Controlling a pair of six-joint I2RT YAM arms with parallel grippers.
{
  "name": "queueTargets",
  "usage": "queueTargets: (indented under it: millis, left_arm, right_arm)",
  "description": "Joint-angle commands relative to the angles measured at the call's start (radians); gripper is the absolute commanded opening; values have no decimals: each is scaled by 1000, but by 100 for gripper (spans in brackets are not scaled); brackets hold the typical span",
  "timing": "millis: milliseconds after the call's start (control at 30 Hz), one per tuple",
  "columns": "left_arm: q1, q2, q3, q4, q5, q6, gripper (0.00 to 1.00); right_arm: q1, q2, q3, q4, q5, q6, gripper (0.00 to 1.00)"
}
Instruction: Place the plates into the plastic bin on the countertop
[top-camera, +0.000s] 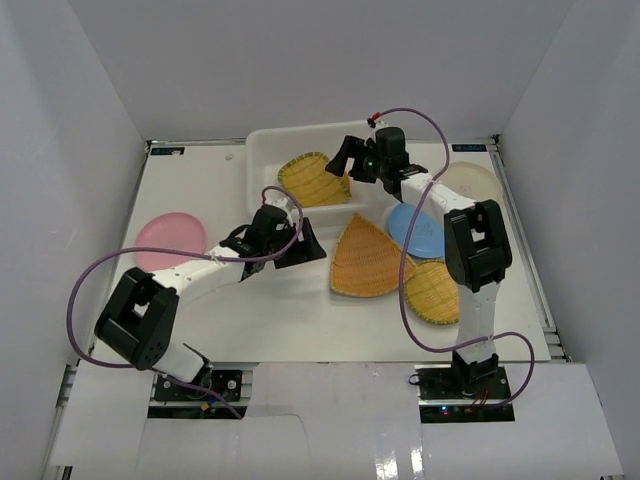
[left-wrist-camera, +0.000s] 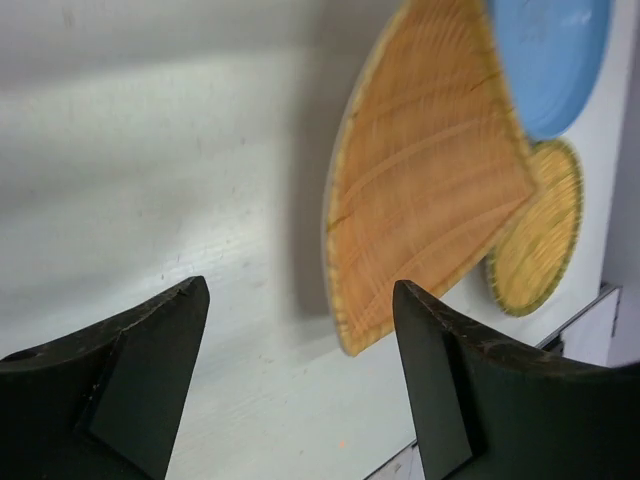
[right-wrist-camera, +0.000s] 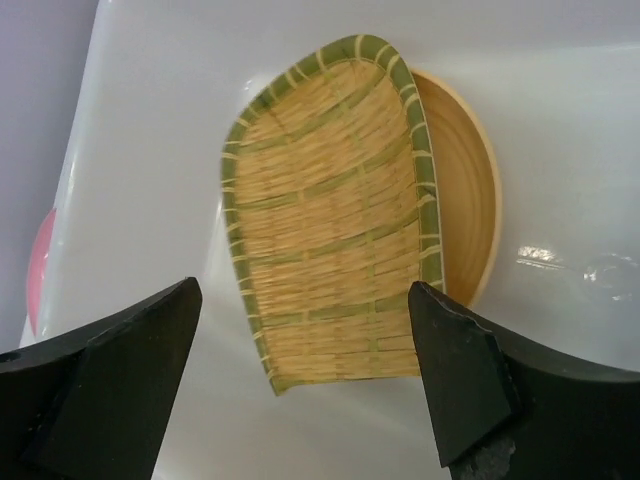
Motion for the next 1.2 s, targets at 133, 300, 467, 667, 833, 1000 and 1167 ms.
queueTargets:
  millis: [133,300,467,667,833,1000,1167]
  left_arm:
    - [-95,141,94,76,30,-10,86]
    - [-143,276,142,79,43,-10,80]
    - [-154,375,156,79,-2,-19,50]
    - [-155,308,98,79,-35,-25,0]
    - [-157,43,22,57,18,-22,0]
    - [-152,-207,97,-63,-35,-2,0]
    - [-28,-197,347,-124,-103,42,0]
  right_arm:
    - [15,-161,101,-121,56,-139,91]
    - [15,-352,-3,-135,72,-182,96]
    - [10,-665,-330,-45,146,-166,90]
    - [-42,-1054,-751,-8,294,-94,68]
    - [-148,-1271,-907,-184,348,11,28]
    - [-221,-1426,-1017,-280,470,26,14]
    - [-287,-1398,-1057,-353,571,46,44]
